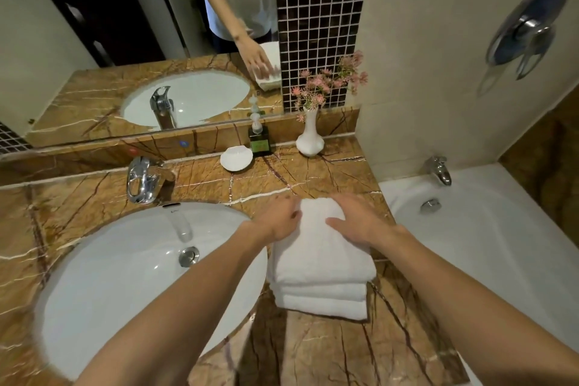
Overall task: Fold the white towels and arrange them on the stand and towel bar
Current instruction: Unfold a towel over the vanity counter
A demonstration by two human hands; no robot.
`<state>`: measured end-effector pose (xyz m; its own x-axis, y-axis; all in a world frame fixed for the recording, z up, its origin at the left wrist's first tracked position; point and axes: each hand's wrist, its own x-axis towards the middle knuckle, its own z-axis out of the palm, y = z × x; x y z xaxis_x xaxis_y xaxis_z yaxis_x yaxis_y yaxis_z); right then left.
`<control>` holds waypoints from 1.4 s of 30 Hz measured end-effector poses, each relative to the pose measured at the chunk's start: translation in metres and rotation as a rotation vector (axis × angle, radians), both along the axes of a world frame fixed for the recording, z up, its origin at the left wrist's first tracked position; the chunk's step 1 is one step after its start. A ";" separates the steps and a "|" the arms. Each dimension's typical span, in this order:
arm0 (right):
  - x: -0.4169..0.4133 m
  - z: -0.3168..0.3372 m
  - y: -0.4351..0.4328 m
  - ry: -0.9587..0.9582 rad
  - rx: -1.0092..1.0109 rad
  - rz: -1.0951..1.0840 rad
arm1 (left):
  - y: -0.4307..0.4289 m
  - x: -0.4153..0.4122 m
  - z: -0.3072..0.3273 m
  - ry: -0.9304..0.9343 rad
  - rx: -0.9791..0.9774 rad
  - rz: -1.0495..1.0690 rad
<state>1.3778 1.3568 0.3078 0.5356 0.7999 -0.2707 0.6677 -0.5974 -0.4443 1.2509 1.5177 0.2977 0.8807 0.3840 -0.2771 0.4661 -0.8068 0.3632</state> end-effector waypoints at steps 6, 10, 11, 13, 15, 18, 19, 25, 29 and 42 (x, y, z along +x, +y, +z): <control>-0.022 0.015 -0.012 -0.333 0.216 0.007 | -0.015 -0.019 0.027 -0.234 -0.031 0.056; -0.048 0.023 -0.033 -0.408 0.375 -0.005 | -0.030 -0.052 0.049 -0.329 -0.018 0.061; -0.056 0.026 -0.039 -0.408 0.399 -0.002 | -0.036 -0.061 0.053 -0.332 0.004 0.036; -0.072 0.032 -0.054 -0.424 0.396 0.022 | -0.049 -0.078 0.059 -0.305 0.001 0.015; -0.091 0.040 -0.070 -0.454 0.370 0.050 | -0.063 -0.096 0.062 -0.252 -0.019 0.021; -0.117 0.052 -0.094 -0.453 0.334 0.098 | -0.085 -0.121 0.062 -0.181 -0.012 0.013; -0.126 0.055 -0.101 -0.445 0.309 0.116 | -0.093 -0.128 0.062 -0.181 -0.022 0.015; -0.175 0.054 -0.145 -0.409 0.257 0.111 | -0.143 -0.167 0.056 -0.247 0.003 -0.008; -0.202 0.044 -0.164 -0.462 0.157 0.093 | -0.170 -0.190 0.032 -0.277 0.054 -0.002; -0.225 0.010 -0.185 -0.479 -0.102 0.123 | -0.204 -0.204 -0.031 -0.158 0.153 -0.039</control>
